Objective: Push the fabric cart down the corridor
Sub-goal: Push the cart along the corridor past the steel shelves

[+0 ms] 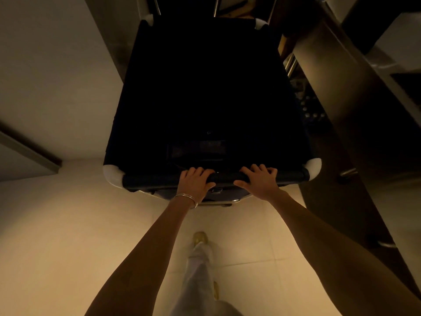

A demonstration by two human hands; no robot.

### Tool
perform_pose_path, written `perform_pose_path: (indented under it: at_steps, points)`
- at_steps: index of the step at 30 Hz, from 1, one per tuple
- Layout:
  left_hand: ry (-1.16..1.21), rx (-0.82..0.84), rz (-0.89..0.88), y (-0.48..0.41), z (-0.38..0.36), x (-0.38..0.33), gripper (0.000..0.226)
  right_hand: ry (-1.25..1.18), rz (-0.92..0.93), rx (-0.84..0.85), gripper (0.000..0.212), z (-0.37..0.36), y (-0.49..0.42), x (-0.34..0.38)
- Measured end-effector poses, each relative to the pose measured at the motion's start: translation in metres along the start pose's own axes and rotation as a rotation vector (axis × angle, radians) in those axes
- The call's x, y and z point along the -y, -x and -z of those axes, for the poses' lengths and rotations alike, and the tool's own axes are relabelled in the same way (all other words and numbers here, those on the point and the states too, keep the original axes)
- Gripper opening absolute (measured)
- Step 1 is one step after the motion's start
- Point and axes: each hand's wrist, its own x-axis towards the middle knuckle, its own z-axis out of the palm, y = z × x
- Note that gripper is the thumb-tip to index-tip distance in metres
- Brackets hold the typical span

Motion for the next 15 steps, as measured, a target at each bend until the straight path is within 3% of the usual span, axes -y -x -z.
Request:
perform_pose_path:
  at_steps: [3,15]
  points:
    - [-0.005,-0.007,0.038,-0.026,0.003,-0.002,0.044,0.029,0.019,-0.037,0.055,0.006,-0.024,-0.005]
    - [-0.034,-0.028,0.122,-0.128,0.023,0.014,0.045,0.001,0.049,-0.126,0.052,0.039,-0.132,-0.013]
